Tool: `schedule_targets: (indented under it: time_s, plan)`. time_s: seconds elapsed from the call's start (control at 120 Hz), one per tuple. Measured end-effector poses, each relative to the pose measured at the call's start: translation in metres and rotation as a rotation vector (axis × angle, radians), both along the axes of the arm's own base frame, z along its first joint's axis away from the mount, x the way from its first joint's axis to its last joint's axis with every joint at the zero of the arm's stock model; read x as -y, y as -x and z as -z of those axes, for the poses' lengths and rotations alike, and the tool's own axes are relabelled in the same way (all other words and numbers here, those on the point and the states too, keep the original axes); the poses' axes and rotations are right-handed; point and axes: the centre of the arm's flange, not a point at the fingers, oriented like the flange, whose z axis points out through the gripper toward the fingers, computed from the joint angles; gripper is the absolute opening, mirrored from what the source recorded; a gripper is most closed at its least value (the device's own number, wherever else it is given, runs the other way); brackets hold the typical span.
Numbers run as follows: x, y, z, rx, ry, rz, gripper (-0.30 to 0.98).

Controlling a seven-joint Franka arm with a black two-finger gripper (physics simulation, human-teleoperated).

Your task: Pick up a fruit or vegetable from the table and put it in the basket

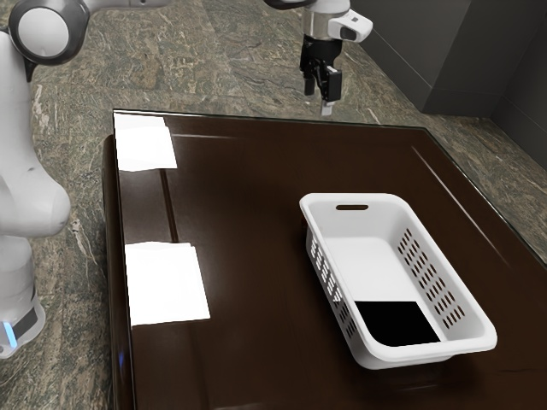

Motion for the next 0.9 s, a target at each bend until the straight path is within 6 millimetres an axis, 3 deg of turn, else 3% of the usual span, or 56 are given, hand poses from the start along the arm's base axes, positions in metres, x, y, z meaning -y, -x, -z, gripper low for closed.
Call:
schedule_targets:
  time_s: [0.117,0.167,0.233,0.283,0.367,0.4,0.442,0.475,0.533,0.567,0.617,0.658,0.725,0.817,0.9]
  plan:
    - [-0.002,0.000,0.001,-0.001,0.004,-0.002,0.69]
    - [-0.040,-0.004,0.011,0.000,0.100,-0.031,0.69]
    - [-0.048,-0.006,0.013,0.007,0.133,0.008,0.69]
    - [-0.031,-0.012,0.042,-0.018,0.137,0.100,0.69]
    - [-0.002,-0.013,0.141,-0.052,0.167,0.268,0.69]
    - [-0.006,-0.007,0.170,-0.030,0.172,0.313,0.69]
    - [-0.024,-0.003,0.186,0.031,0.180,0.350,0.69]
    - [-0.033,-0.003,0.187,0.102,0.195,0.397,0.68]
    - [-0.028,-0.003,0.154,0.280,0.141,0.572,0.68]
    - [-0.036,0.001,0.149,0.356,0.108,0.649,0.69]
    - [-0.053,0.007,0.153,0.420,0.032,0.735,0.69]
    - [-0.075,0.007,0.169,0.437,-0.026,0.783,0.69]
    - [-0.091,0.004,0.197,0.481,-0.076,0.890,0.69]
    - [-0.086,-0.004,0.212,0.549,-0.150,1.057,0.69]
    - [-0.057,-0.014,0.206,0.654,-0.198,1.225,0.69]
